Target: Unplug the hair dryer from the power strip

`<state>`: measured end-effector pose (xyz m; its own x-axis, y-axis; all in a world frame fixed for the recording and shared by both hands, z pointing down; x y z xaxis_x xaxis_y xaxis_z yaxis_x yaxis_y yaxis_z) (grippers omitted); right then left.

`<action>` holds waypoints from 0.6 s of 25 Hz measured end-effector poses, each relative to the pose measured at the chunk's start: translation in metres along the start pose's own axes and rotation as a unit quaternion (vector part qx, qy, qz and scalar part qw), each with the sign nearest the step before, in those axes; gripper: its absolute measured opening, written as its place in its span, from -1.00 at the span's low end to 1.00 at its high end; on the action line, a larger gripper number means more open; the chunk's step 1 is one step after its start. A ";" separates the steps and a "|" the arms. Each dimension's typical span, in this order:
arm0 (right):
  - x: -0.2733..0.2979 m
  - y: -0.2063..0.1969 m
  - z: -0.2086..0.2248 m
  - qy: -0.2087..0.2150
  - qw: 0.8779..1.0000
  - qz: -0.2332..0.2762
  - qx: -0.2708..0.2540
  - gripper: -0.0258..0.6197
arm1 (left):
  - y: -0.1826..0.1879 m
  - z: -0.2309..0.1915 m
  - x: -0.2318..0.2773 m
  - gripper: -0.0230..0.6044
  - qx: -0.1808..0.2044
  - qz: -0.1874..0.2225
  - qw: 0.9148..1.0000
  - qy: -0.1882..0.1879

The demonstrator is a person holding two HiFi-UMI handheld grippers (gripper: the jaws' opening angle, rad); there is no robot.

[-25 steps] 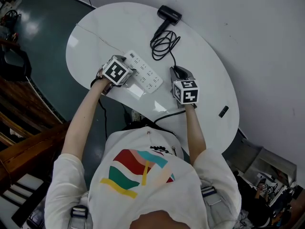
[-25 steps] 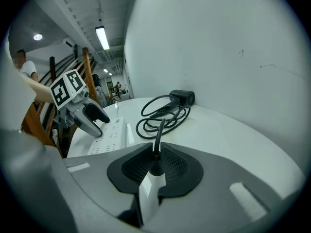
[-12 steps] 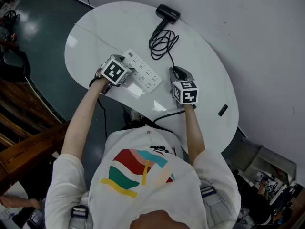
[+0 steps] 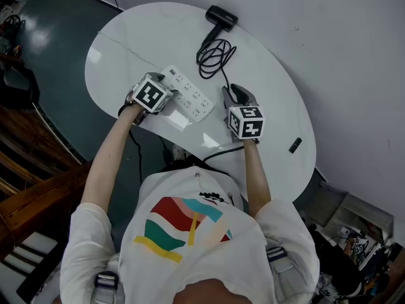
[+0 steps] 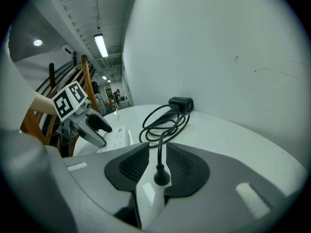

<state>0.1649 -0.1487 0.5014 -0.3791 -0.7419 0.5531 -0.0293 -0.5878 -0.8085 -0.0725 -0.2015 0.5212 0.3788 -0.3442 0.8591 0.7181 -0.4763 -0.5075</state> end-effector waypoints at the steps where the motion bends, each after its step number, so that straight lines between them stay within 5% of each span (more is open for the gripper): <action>1: 0.000 0.004 -0.001 0.000 1.000 0.006 0.005 -0.58 | 0.000 0.000 0.001 0.03 0.000 -0.001 1.000 -0.001; 5: -0.002 0.023 -0.004 -0.013 0.999 0.040 0.014 -0.59 | -0.004 0.001 0.004 -0.19 -0.041 0.003 0.999 -0.002; 8: -0.007 0.039 -0.014 -0.029 0.997 0.071 -0.006 -0.60 | 0.012 0.000 -0.018 -0.34 -0.074 0.080 0.993 0.037; 12: -0.022 0.066 -0.039 -0.018 0.992 0.125 -0.014 -0.61 | 0.032 0.005 -0.065 -0.45 -0.112 0.196 0.970 0.087; 15: -0.035 0.085 -0.063 -0.001 0.986 0.166 -0.024 -0.62 | 0.042 0.015 -0.104 -0.72 -0.129 0.280 0.942 0.133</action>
<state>0.1177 -0.1525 0.4004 -0.3726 -0.8919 0.2562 0.0532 -0.2962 -0.9537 -0.0735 -0.1735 0.4116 0.4726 -0.7740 0.4214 0.2705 -0.3277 -0.9052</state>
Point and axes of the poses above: the fingertips, and each gripper's own axes: x forward along the fingers, z to its right, y out of its top, the point moved 6 cm from there along -x, backward along the fingers, and after that the axes turned 3 degrees about x, right-handed, at the moved point
